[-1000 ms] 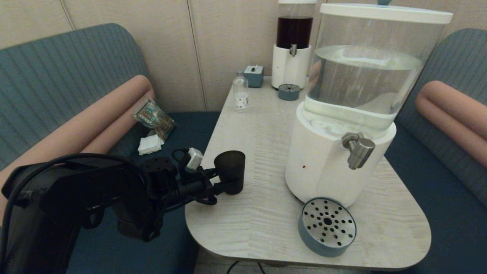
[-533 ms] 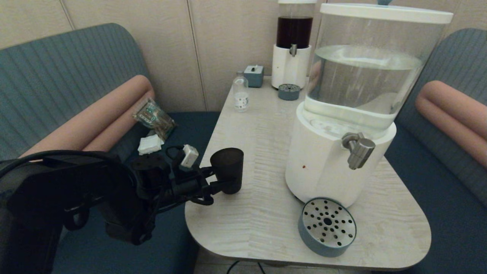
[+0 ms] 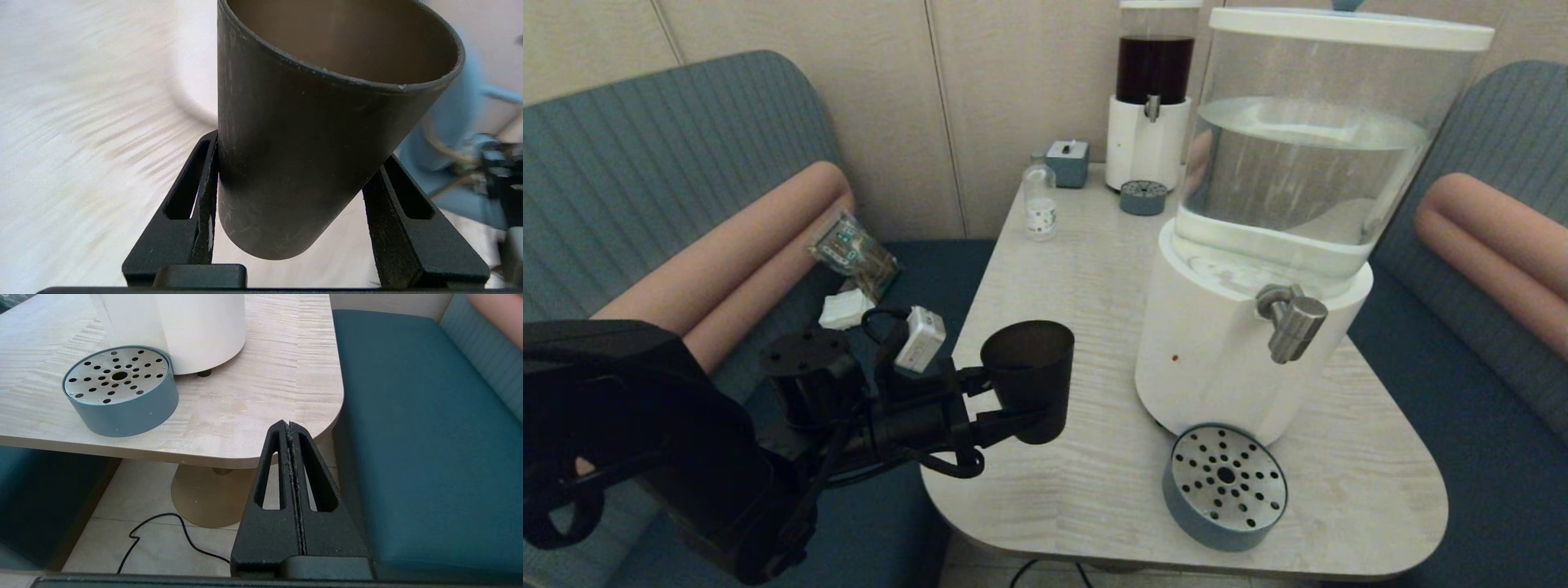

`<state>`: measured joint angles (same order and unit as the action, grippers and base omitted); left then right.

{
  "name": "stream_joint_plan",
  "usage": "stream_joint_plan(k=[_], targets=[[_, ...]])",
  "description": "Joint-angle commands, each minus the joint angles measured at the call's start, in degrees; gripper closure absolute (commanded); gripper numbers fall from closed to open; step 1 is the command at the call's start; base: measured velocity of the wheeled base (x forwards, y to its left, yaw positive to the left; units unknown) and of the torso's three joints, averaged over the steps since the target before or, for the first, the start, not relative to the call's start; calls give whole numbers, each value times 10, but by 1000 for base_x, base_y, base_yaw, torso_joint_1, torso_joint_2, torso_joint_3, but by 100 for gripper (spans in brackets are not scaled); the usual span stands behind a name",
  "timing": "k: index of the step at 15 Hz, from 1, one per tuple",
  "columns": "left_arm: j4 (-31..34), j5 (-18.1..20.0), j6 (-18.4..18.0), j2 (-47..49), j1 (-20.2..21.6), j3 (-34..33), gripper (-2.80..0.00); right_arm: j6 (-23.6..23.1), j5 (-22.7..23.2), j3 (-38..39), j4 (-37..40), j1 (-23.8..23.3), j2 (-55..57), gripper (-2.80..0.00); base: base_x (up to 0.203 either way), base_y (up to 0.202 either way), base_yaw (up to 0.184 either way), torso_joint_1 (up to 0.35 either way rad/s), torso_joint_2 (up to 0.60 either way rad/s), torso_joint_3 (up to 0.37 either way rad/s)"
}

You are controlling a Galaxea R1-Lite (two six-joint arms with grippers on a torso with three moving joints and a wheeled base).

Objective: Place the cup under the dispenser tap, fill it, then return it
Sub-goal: Place it under the water dispenser

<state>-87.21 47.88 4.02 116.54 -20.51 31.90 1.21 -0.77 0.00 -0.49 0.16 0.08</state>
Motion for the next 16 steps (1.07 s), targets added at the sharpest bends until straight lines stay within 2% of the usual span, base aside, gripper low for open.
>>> stream_joint_plan(k=[1, 5, 16], targets=[[-5, -2, 7, -27, -37, -3, 0, 0, 0, 1, 0, 0, 0, 0, 0, 0, 0, 0, 0, 0], [-5, -44, 16, -12, -108, 9, 0, 0, 0, 1, 0, 0, 0, 0, 0, 0, 0, 0, 0, 0], [-5, -70, 22, 98, -179, 103, 0, 0, 0, 1, 0, 0, 0, 0, 0, 0, 0, 0, 0, 0]])
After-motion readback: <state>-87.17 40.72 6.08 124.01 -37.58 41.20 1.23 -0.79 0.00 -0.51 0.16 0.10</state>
